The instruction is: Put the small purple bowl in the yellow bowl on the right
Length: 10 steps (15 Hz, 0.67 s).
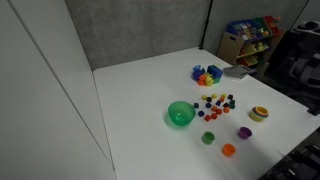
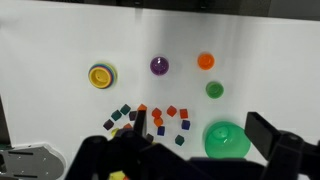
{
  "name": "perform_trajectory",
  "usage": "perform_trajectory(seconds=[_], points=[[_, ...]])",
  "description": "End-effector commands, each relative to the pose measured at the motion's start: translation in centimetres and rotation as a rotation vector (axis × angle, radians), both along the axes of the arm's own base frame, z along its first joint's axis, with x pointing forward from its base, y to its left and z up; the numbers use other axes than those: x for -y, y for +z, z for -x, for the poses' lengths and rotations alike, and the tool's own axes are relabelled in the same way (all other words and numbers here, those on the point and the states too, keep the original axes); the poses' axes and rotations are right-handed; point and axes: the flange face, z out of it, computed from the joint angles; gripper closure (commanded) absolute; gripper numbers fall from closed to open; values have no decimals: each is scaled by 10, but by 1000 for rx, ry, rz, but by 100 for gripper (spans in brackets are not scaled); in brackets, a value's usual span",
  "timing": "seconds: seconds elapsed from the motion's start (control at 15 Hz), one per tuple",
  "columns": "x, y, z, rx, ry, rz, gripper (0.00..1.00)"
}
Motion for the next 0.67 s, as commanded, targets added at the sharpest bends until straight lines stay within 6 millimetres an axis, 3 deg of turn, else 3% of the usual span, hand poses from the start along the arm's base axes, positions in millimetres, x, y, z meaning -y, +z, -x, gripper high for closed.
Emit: perform_trajectory(seconds=[0.0,0.6], points=[[0,1,0,-1,0,0,0],[-3,-31,-23,-1,18,-3,0]])
